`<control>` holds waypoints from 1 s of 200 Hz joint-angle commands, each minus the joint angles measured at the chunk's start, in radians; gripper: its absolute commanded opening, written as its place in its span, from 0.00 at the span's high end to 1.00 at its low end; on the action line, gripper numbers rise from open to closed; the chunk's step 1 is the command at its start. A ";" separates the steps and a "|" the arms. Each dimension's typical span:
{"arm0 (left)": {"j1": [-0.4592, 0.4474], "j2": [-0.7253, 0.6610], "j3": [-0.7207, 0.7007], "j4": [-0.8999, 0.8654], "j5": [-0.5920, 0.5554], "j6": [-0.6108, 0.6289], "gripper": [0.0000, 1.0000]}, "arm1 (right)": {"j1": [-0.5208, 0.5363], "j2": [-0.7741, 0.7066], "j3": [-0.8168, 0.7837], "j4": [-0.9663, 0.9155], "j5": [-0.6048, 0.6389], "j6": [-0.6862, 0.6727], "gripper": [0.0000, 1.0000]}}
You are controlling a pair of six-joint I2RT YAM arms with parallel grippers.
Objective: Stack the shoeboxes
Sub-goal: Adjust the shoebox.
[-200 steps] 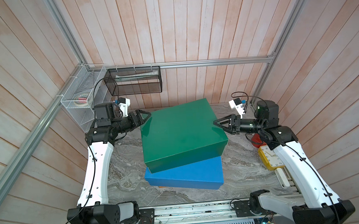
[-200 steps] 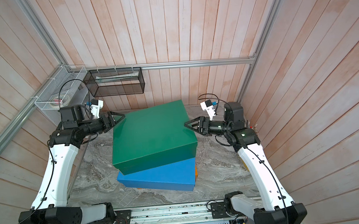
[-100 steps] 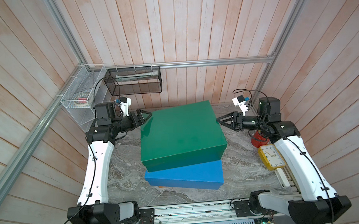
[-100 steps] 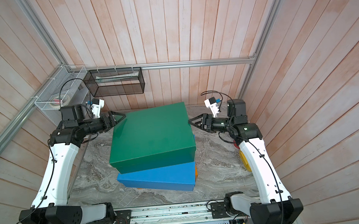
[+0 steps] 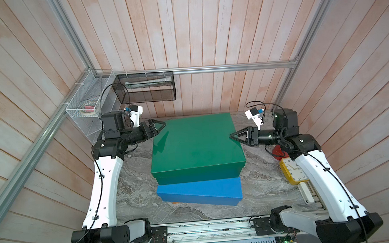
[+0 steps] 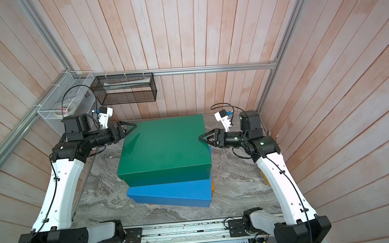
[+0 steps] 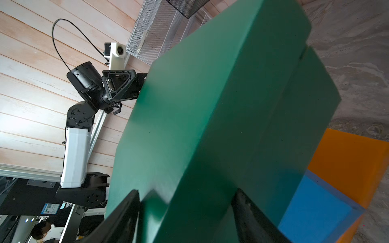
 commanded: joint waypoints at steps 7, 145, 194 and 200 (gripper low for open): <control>-0.043 0.033 0.008 0.017 0.039 0.000 0.10 | 0.015 -0.070 -0.025 0.009 0.022 0.057 0.31; -0.116 -0.012 -0.010 0.002 0.035 -0.028 0.12 | 0.038 -0.180 -0.068 -0.095 0.143 0.087 0.37; -0.127 -0.046 -0.004 -0.030 0.037 -0.040 0.12 | 0.039 -0.197 -0.068 -0.145 0.119 0.099 0.38; -0.127 -0.048 -0.009 -0.034 0.037 -0.035 0.12 | 0.039 -0.202 -0.075 -0.150 0.118 0.101 0.38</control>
